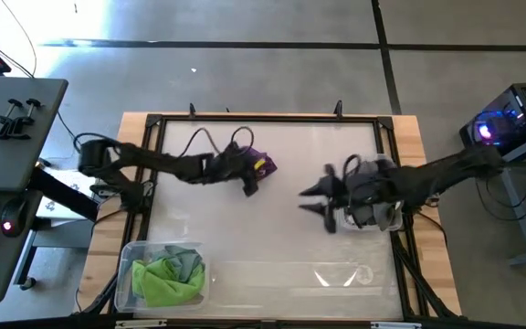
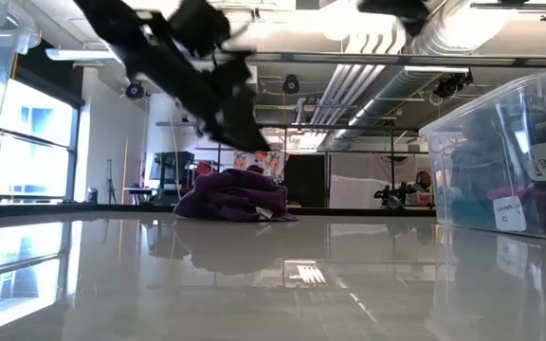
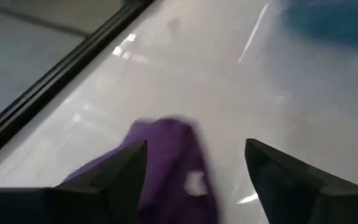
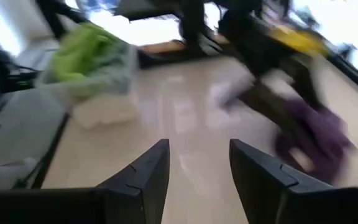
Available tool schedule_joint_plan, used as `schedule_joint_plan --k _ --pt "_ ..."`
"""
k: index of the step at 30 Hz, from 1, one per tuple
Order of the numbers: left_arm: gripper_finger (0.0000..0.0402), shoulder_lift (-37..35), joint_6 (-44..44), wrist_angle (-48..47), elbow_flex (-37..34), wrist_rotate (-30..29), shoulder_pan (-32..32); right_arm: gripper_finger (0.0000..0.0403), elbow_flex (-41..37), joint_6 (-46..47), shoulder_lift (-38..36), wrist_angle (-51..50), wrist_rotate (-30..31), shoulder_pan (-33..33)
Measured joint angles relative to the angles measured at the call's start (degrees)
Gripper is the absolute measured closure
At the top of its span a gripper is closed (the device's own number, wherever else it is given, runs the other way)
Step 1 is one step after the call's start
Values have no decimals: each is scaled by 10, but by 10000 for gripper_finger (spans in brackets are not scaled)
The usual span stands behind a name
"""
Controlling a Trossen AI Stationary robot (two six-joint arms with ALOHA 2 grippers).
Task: Sort microfiber towel by color & place in baskets
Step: Put the violet microfiber towel into the top transparent bin
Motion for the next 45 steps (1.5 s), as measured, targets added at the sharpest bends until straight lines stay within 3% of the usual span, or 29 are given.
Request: schedule_joint_plan --k 7,11,15,20,22,26,32,39,45 --pt "132 81 -16 -47 25 18 63 240 -11 -116 128 163 -9 6" --pt "154 114 -18 -69 32 39 73 240 -11 -143 184 207 -8 3" --pt "218 128 -2 -65 33 64 72 240 -11 -129 217 214 22 4" --pt "353 124 20 -64 33 104 61 240 -11 -61 253 213 134 3" --pt "386 118 28 -63 33 111 46 240 -11 -39 267 209 179 5" --pt "377 98 53 -59 32 114 3 240 -11 -7 302 212 223 4" --pt "396 65 131 -40 32 88 -88 237 -11 -57 338 287 168 -20" --pt "393 29 175 -29 32 27 -162 237 -11 -55 342 264 142 -24" --pt "381 23 195 -11 31 26 -183 293 -10 -42 341 268 129 -21"
